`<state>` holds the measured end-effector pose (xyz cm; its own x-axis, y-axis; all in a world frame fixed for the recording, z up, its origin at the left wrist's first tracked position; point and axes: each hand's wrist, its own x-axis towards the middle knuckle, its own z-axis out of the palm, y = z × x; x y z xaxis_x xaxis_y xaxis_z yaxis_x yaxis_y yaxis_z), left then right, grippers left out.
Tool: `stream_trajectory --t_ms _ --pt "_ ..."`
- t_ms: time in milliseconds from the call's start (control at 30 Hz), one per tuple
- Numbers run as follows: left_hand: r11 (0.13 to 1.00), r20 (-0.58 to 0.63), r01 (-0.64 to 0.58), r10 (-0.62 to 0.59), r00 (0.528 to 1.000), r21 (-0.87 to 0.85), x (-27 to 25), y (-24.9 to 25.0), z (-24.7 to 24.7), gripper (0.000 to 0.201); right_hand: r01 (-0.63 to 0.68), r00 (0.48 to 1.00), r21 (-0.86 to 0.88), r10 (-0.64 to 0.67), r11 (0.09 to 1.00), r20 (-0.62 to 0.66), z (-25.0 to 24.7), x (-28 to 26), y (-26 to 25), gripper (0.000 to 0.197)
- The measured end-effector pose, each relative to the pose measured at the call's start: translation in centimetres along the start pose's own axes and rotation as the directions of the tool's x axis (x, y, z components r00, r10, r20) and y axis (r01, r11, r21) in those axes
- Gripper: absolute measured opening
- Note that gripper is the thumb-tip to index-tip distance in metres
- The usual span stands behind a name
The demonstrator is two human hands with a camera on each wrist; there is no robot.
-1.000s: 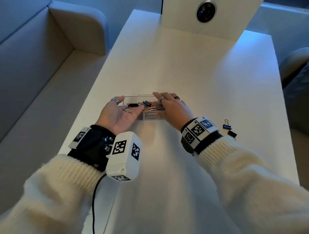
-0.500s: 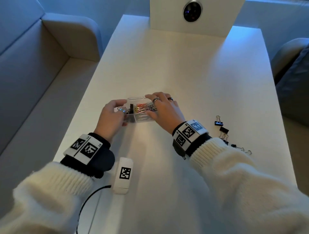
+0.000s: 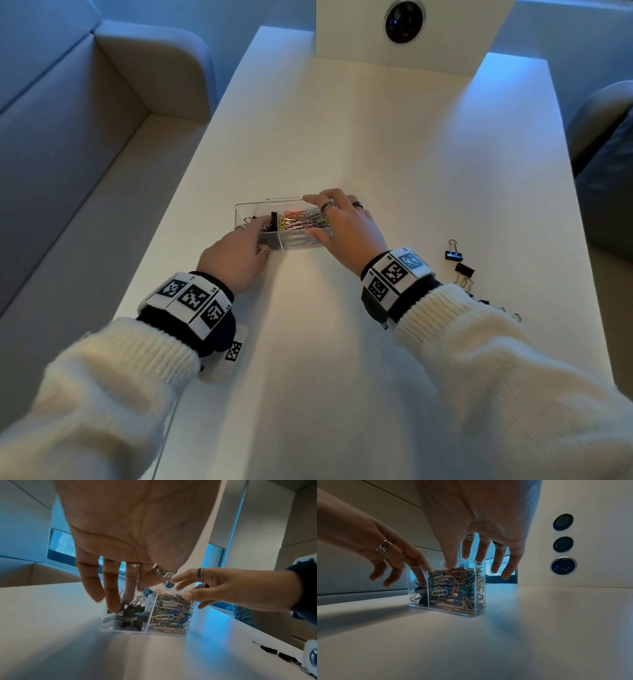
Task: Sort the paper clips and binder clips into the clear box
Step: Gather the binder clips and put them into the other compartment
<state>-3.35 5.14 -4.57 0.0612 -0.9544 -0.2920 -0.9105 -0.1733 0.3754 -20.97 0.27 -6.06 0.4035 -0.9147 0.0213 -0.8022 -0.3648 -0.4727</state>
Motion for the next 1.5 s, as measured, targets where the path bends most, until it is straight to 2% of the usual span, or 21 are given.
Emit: stream_trajectory --t_ms 67,233,300,400,467,500,567,633,700,800,867,967,1033,1133,1200,1267,1367,1500 --pt "0.998 -0.024 0.014 -0.013 1.0 0.054 0.0 -0.2 0.1 0.045 0.004 1.0 -0.007 -0.004 1.0 -0.005 0.0 0.0 0.1 0.05" --pt "0.998 -0.043 0.034 -0.031 0.999 0.057 -0.7 -0.2 0.1 0.046 0.007 1.0 -0.011 -0.007 1.0 0.011 -0.4 -0.3 0.1 0.05" --pt "0.999 -0.109 0.016 -0.012 0.994 0.032 -1.2 0.5 -0.3 0.043 -0.032 0.999 0.056 0.033 0.998 -0.008 -1.2 -0.8 0.8 0.045" --pt "0.993 -0.274 -0.116 0.108 0.956 -0.011 -2.3 2.6 -0.5 0.036 -0.161 0.977 0.239 0.189 0.958 -0.101 -3.3 -2.0 4.0 0.037" --pt "0.963 -0.311 -0.268 0.245 0.918 -0.033 -2.9 4.6 0.1 0.031 -0.256 0.959 0.192 0.274 0.947 -0.074 -4.9 -3.4 7.4 0.037" --pt "0.938 -0.284 -0.344 0.318 0.904 -0.048 -3.1 5.7 0.7 0.03 -0.295 0.955 0.102 0.298 0.95 -0.012 -5.6 -4.3 9.1 0.039" --pt "0.895 -0.177 -0.44 0.422 0.889 -0.078 -3.1 7.7 2.4 0.03 -0.326 0.922 -0.09 0.337 0.941 0.192 -6.4 -6.4 11.9 0.047" --pt "0.883 -0.053 -0.46 0.457 0.888 -0.093 -3.1 9.7 4.5 0.032 -0.304 0.845 -0.215 0.367 0.928 0.389 -6.4 -8.6 13.5 0.051" --pt "0.875 0.054 -0.477 0.482 0.875 -0.078 -3.1 11.4 6.5 0.035 -0.239 0.81 -0.27 0.345 0.933 0.474 -6.3 -10.8 14.3 0.051" --pt "0.875 0.165 -0.482 0.484 0.859 -0.053 -3.1 13.4 8.9 0.036 -0.211 0.821 -0.208 0.288 0.955 0.493 -6.9 -13.6 14.8 0.048" --pt "0.876 0.212 -0.482 0.477 0.853 -0.028 -3.3 14.8 10.1 0.038 -0.257 0.849 -0.056 0.253 0.965 0.464 -7.6 -15.5 15.3 0.043" --pt "0.858 0.249 -0.512 0.491 0.834 0.023 -3.6 17.3 11.8 0.047 -0.386 0.908 0.201 0.333 0.9 0.253 -9.1 -18.4 16.6 0.037" --pt "0.841 0.257 -0.541 0.515 0.818 0.035 -3.7 19.0 13.1 0.058 -0.452 0.889 0.177 0.423 0.874 0.176 -9.5 -20.0 18.1 0.037" --pt "0.806 0.322 -0.59 0.546 0.773 0.051 -3.7 21.2 15.3 0.071 -0.519 0.84 0.05 0.498 0.853 0.215 -8.7 -21.8 19.3 0.044" --pt "0.784 0.41 -0.615 0.533 0.74 0.091 -3.5 21.9 16.4 0.068 -0.497 0.852 0.069 0.471 0.865 0.228 -7.7 -22.5 19.1 0.044" --pt "0.764 0.446 -0.633 0.527 0.724 0.126 -3.7 21.9 17.0 0.06 -0.449 0.879 0.126 0.412 0.885 0.24 -7.0 -23.1 18.5 0.043" --pt "0.797 0.385 -0.599 0.53 0.756 0.079 -4.6 21.0 16.9 0.052 -0.41 0.898 0.182 0.361 0.894 0.249 -6.8 -24.0 18.1 0.043" --pt "0.88 0.188 -0.475 0.465 0.865 0.01 -5.2 20.8 16.2 0.046 -0.415 0.899 0.211 0.364 0.885 0.245 -7.1 -24.4 18.5 0.047"
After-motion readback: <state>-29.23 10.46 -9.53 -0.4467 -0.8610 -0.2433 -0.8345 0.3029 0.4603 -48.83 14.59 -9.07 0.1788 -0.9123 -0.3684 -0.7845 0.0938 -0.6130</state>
